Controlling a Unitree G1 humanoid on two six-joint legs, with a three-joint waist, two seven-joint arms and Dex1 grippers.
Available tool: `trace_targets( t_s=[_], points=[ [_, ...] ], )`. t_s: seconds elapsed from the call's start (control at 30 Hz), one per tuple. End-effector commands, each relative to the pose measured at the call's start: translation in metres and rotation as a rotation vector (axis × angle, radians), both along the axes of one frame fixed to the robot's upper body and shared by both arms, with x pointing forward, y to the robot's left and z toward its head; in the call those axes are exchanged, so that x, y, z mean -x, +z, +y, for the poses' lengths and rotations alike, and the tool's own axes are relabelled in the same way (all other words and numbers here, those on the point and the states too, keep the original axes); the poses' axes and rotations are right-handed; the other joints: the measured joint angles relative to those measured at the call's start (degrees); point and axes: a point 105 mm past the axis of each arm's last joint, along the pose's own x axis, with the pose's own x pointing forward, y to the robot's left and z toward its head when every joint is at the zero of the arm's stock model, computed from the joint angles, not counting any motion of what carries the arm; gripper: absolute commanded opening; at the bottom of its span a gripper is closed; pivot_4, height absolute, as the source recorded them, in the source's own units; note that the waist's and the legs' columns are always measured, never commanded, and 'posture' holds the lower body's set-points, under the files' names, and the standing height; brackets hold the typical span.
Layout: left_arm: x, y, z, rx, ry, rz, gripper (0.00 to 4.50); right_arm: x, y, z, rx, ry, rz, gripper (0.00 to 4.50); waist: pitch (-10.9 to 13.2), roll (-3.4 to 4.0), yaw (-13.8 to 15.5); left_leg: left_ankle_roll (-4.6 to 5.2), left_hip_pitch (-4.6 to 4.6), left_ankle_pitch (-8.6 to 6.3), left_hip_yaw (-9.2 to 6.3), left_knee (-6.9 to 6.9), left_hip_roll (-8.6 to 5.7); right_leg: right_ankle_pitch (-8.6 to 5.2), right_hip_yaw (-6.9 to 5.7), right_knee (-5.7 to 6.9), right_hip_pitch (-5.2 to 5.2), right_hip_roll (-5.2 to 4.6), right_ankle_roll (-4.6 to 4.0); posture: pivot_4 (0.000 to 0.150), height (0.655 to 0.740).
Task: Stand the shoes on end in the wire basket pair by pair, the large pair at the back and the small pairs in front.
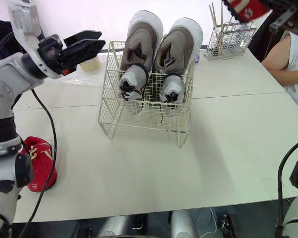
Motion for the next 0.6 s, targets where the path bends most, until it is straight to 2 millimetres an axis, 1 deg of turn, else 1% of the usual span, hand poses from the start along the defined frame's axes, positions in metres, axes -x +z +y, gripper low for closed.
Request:
trace_targets(
  t_s=[0.03,0.1,0.17,0.27,0.4,0.6],
  points=[
    [0.004,0.023,0.006,0.035,-0.041,0.005,4.5,0.026,0.011,0.037,0.087,0.167,-0.084,0.05,0.01,-0.02,0.08,0.02,0.0,-0.01,0.0,0.02,0.0,0.0,0.0,0.0,0.0,0.0,0.01,0.15,0.74],
    [0.005,0.03,0.009,0.047,-0.065,0.026,4.5,0.027,0.005,0.056,0.164,0.205,-0.106,0.05,0.01,-0.02,0.02,0.05,0.0,-0.02,0.0,0.05,-0.01,0.0,0.0,0.03,0.0,-0.01,0.01,0.15,0.74],
    [0.007,0.035,0.011,0.05,-0.085,0.038,4.5,0.028,-0.002,0.073,0.203,0.266,-0.113,0.05,0.01,-0.02,-0.06,0.0,-0.01,0.01,0.0,0.05,-0.01,0.01,0.0,0.04,-0.03,-0.01,0.01,0.15,0.74],
    [0.011,0.043,0.013,0.06,-0.113,0.062,4.5,0.024,-0.013,0.091,0.25,0.316,-0.132,0.05,0.02,-0.03,-0.19,-0.19,-0.04,0.12,0.0,0.04,-0.01,0.01,0.0,0.06,-0.08,-0.01,0.01,0.15,0.74],
    [0.017,0.048,0.015,0.057,-0.14,0.092,4.5,0.015,-0.024,0.105,0.327,0.319,-0.205,0.05,0.03,-0.06,-0.16,-0.21,-0.12,0.13,0.0,0.05,-0.02,0.01,0.0,0.1,-0.17,-0.01,0.01,0.15,0.74],
    [0.017,0.052,0.019,0.08,-0.144,0.127,4.5,0.013,-0.038,0.121,0.456,0.365,-0.275,0.05,0.04,-0.06,-0.1,-0.23,-0.15,0.16,0.0,0.07,-0.04,0.01,0.0,0.15,-0.21,0.0,0.02,0.15,0.74]
  ],
)
